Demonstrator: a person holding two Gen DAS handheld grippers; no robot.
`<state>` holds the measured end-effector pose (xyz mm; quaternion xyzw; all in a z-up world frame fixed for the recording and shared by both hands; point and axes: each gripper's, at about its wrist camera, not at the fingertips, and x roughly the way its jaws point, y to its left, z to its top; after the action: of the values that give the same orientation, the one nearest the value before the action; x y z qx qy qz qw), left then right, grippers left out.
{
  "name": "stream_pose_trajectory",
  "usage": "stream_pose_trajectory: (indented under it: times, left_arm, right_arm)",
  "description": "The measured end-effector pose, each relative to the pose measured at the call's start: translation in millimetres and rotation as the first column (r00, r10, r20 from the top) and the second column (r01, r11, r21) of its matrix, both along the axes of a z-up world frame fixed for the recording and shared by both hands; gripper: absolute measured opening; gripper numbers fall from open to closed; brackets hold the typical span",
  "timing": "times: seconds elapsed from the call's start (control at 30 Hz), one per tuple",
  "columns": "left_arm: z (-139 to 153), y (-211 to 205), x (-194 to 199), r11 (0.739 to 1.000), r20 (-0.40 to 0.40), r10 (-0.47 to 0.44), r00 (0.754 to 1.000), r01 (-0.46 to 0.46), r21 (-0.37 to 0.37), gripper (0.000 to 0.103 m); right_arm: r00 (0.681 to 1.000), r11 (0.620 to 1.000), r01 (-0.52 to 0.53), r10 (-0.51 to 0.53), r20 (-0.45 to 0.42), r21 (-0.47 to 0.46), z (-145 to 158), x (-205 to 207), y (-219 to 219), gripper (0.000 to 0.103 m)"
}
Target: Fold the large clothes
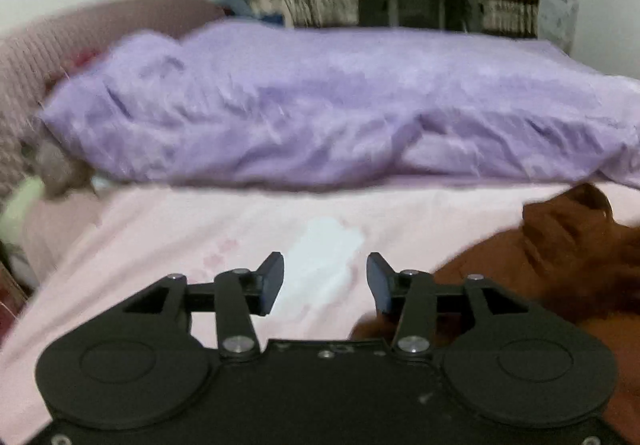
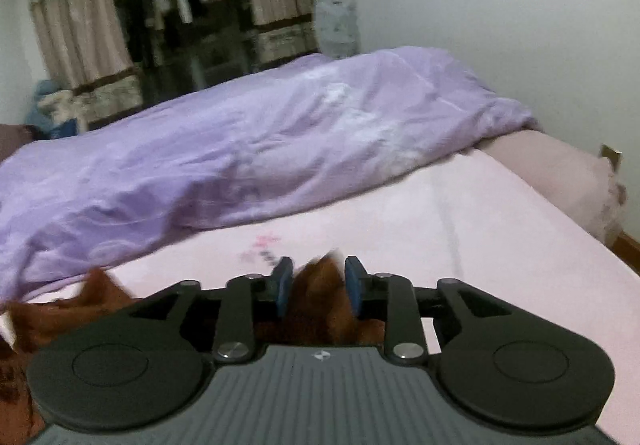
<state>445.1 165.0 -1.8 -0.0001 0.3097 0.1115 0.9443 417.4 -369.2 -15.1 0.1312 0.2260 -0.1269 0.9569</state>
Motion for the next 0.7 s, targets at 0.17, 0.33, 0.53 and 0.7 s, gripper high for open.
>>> stream_pose_trajectory:
  times: [0.17, 0.33, 0.53, 0.7]
  left_arm:
    - [-16.9, 2.6, -12.7, 1.0, -0.027, -0.021, 0.999, 0.021, 0.009, 0.054]
    - [-27.7, -3.3, -9.8, 0.998, -0.072, -0.07, 0.995, 0.069, -0.013, 0.075]
    - [-23.1, -1.6, -23.3, 0.983, -0.02, -0.158, 0.987, 0.156, -0.094, 0.088]
    - [-43.7, -14.2, -1.4, 0.972, -0.084, -0.222, 0.971, 0.214, -0.096, 0.088]
  right_arm:
    - [1.0, 0.998, 0.006, -0.007, 0.016, 0.055, -10.8, -10.1, -20.6, 0.067]
    - [0.999, 0.994, -0.047, 0.047, 0.007, 0.097, -16.4, -18.8, -28.2, 0.087]
    - [0.994, 0.994, -0.111, 0.111, 0.013, 0.013, -15.0, -24.5, -11.8, 0.094]
    - [0.983, 0.979, -0.179, 0.175, -0.047, -0.099, -22.4, -2.1, 7.6, 0.094]
